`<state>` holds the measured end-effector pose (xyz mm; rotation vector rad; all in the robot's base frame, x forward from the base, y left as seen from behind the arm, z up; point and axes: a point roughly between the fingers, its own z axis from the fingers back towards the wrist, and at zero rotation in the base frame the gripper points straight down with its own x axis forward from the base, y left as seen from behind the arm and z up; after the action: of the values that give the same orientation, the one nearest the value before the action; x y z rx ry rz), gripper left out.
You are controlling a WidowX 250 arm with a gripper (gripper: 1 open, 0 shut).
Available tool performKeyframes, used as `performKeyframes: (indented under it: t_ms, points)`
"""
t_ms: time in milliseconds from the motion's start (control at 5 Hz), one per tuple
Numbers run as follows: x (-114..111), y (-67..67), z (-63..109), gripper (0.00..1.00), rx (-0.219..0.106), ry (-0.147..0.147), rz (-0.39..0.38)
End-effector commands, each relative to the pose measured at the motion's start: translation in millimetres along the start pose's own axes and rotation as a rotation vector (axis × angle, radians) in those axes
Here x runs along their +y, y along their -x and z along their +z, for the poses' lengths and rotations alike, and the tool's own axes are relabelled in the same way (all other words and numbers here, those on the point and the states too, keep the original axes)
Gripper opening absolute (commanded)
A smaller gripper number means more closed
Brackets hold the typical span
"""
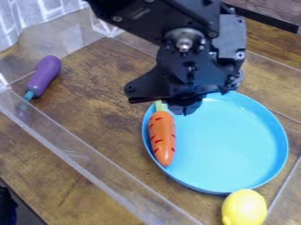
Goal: Put the carrot on the blue tray
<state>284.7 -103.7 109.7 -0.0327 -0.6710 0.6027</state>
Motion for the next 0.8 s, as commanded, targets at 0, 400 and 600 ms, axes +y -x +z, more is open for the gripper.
performKeyframes:
  t_ms: [0, 400, 600]
  points:
    - [-16.1, -9.1, 12.9, 1.00, -0.028, 0.056, 0.018]
    - [-14.6, -9.2, 17.4, 0.00, -0.027, 0.047, 0.008]
    - [-15.4, -8.1, 17.7, 0.00, -0.022, 0.043, 0.005]
